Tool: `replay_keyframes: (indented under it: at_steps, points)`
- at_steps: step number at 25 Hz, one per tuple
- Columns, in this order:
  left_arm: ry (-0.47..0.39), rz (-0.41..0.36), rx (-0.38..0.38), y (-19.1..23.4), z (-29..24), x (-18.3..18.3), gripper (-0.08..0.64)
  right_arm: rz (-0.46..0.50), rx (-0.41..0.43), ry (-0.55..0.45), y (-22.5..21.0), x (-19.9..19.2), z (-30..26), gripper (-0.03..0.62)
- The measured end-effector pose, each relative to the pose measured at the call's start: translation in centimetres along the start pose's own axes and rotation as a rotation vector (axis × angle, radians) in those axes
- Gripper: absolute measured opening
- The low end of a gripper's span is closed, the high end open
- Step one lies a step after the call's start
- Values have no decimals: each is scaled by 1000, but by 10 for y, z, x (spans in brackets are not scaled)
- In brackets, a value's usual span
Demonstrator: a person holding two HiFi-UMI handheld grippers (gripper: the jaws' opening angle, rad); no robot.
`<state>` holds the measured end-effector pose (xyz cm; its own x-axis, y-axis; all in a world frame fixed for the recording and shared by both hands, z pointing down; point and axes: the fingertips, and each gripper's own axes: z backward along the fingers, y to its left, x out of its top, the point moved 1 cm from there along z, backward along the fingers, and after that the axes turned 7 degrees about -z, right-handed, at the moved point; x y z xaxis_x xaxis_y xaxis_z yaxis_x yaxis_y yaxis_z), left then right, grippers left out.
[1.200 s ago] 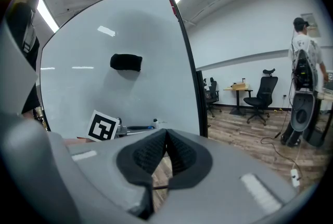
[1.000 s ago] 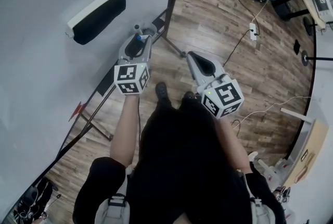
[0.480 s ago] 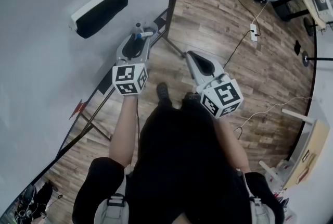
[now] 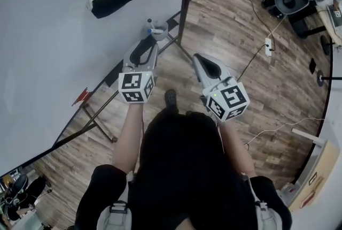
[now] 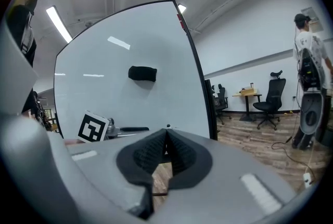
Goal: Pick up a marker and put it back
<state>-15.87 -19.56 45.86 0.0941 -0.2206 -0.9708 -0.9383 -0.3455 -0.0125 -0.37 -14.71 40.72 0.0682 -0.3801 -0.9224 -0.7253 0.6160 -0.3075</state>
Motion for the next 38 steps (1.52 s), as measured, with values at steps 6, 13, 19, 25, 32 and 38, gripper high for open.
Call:
replay_keyframes:
  at_steps: [6, 13, 19, 25, 32, 38]
  points:
    - [-1, 9, 41, -47, 51, 5, 138, 3, 83, 8, 14, -3, 34, 2]
    - [-23, 32, 77, -126, 113, 3, 84, 27, 147, 26, 17, -25, 106, 2]
    - [-42, 39, 125, -164, 161, 7, 60, 31, 199, 21, 25, -39, 140, 2]
    - [-75, 19, 153, -181, 192, 18, 40, 60, 243, 2, 42, -40, 154, 2]
    - [-102, 1, 131, -182, 214, 29, 26, 114, 248, -30, 70, -33, 167, 2]
    - [-89, -15, 74, -181, 234, 43, 11, 149, 210, -70, 91, -24, 171, 2]
